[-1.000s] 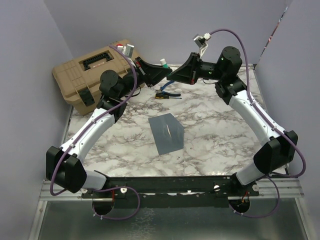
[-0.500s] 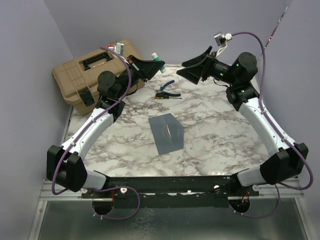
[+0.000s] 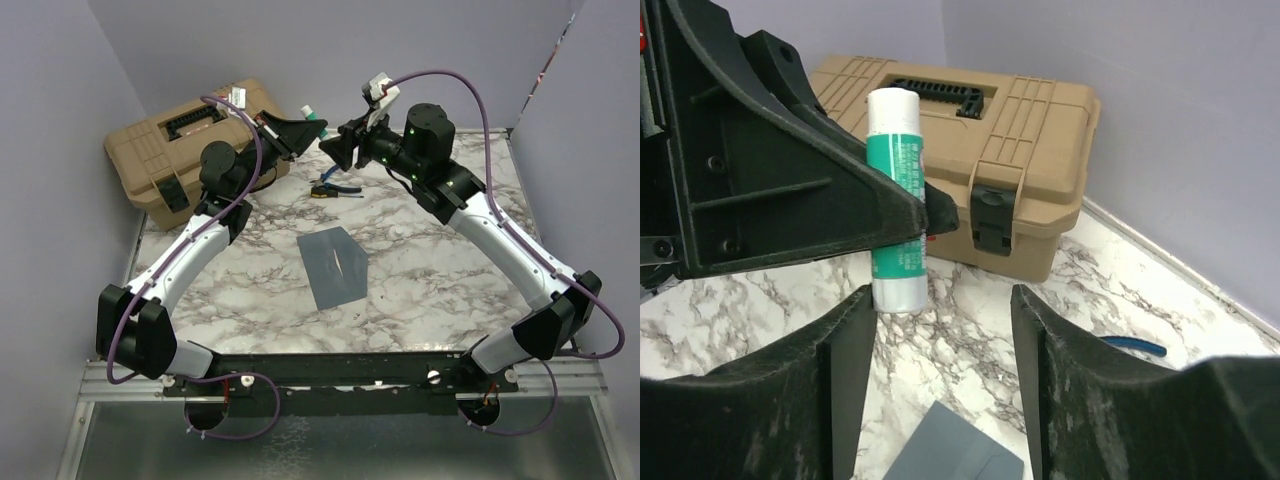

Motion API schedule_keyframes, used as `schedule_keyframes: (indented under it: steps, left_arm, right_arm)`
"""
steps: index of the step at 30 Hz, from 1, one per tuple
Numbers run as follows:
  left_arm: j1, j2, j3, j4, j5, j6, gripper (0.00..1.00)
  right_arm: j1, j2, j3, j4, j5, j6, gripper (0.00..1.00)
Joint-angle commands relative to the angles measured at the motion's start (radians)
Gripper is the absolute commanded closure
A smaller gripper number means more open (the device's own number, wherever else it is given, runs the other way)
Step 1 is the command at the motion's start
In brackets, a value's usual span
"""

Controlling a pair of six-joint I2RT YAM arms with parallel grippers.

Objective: Place the letter into the envelope and seal it

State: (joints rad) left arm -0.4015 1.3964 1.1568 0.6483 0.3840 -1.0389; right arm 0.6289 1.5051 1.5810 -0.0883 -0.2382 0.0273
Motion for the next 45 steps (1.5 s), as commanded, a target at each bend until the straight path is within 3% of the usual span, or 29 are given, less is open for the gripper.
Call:
schedule_keyframes:
  steps: [1, 4, 7, 11, 12, 18, 25, 28, 32, 34, 38, 39, 41, 43, 45]
  left_arm:
    - [-0.002, 0.003, -0.013, 0.020, -0.002, -0.009, 1.00]
    - [-0.002, 0.005, -0.014, 0.020, -0.002, -0.008, 1.00]
    - [-0.003, 0.005, -0.009, 0.020, 0.007, -0.003, 1.00]
    - [-0.003, 0.002, -0.007, 0.020, 0.022, 0.020, 1.00]
    - [-0.002, 0.000, -0.006, 0.022, 0.030, 0.032, 1.00]
    - [-0.002, -0.031, -0.042, 0.070, 0.100, 0.157, 1.00]
    - [-0.002, -0.057, -0.078, 0.133, 0.166, 0.191, 1.00]
    - [-0.002, -0.066, -0.088, 0.157, 0.181, 0.190, 1.00]
    - [-0.002, -0.072, -0.100, 0.190, 0.186, 0.179, 1.00]
    - [-0.003, -0.074, -0.104, 0.207, 0.184, 0.168, 1.00]
    - [-0.002, -0.082, -0.114, 0.220, 0.162, 0.158, 1.00]
    - [-0.004, -0.084, -0.116, 0.220, 0.147, 0.152, 1.00]
    - [-0.002, -0.085, -0.120, 0.217, 0.117, 0.134, 1.00]
    - [-0.002, -0.083, -0.121, 0.201, 0.078, 0.118, 1.00]
    - [-0.002, -0.076, -0.117, 0.194, 0.065, 0.099, 1.00]
  right_arm:
    - [0.009, 0.020, 0.053, -0.078, 0.074, -0.076, 0.46]
    - [0.011, 0.030, 0.071, -0.081, 0.059, -0.074, 0.54]
    - [0.011, 0.033, 0.078, -0.082, 0.042, -0.063, 0.69]
    - [0.008, 0.020, 0.071, -0.061, -0.006, -0.031, 0.97]
    - [0.005, 0.010, 0.066, -0.053, -0.018, 0.007, 0.99]
    - [-0.131, -0.029, 0.041, 0.056, -0.348, 0.281, 1.00]
    - [-0.261, -0.030, -0.112, 0.540, -0.696, 0.824, 1.00]
    - [-0.283, -0.003, -0.192, 0.784, -0.719, 1.125, 1.00]
    - [-0.288, 0.098, -0.289, 1.279, -0.657, 1.619, 1.00]
    - [-0.288, 0.129, -0.302, 1.381, -0.626, 1.722, 1.00]
    - [-0.288, 0.130, -0.333, 1.380, -0.579, 1.755, 1.00]
    - [-0.288, 0.122, -0.346, 1.361, -0.576, 1.737, 0.96]
    - [-0.290, 0.093, -0.389, 1.307, -0.561, 1.646, 0.68]
    - [-0.290, 0.027, -0.414, 1.166, -0.558, 1.393, 0.43]
    - [-0.286, -0.036, -0.415, 0.941, -0.534, 1.126, 0.25]
